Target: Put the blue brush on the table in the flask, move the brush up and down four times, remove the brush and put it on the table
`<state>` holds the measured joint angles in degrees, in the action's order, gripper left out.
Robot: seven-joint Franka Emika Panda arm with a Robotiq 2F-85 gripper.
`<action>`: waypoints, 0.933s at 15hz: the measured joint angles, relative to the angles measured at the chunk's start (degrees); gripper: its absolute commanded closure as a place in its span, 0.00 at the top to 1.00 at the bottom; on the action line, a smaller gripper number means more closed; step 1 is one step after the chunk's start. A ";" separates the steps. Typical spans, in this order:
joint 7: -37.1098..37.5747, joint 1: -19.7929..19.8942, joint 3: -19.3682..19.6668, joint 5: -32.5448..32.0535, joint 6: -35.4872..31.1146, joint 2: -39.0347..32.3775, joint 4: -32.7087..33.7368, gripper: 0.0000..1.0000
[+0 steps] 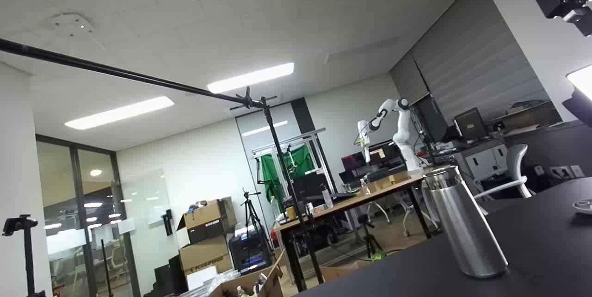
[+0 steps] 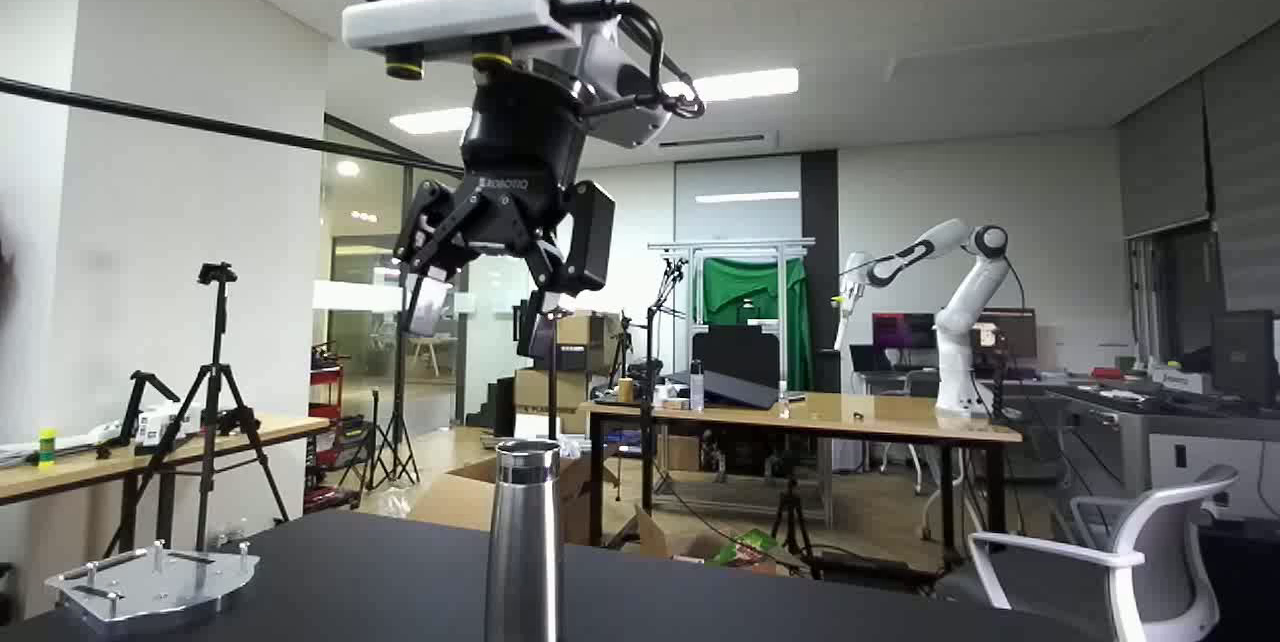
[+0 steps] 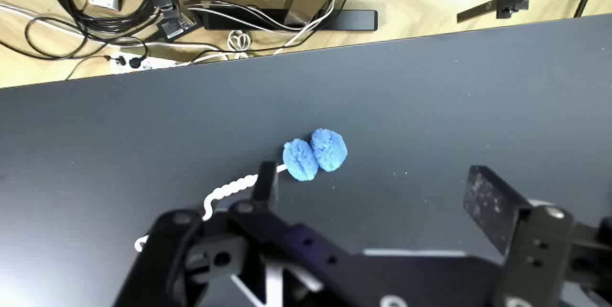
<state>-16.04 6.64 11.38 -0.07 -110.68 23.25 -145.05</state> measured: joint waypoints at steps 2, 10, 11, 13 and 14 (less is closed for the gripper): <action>-0.05 0.00 0.00 0.00 0.00 -0.02 0.00 1.00; -0.10 0.00 -0.01 0.00 0.00 -0.02 0.00 1.00; -0.11 0.00 -0.01 0.00 0.00 -0.02 0.00 1.00; -0.07 0.07 -0.03 -0.02 -0.41 -0.15 0.00 1.00; 0.29 0.25 -0.03 -0.02 -1.47 -0.43 0.04 1.00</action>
<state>-15.75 6.90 11.34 -0.09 -112.15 22.82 -145.02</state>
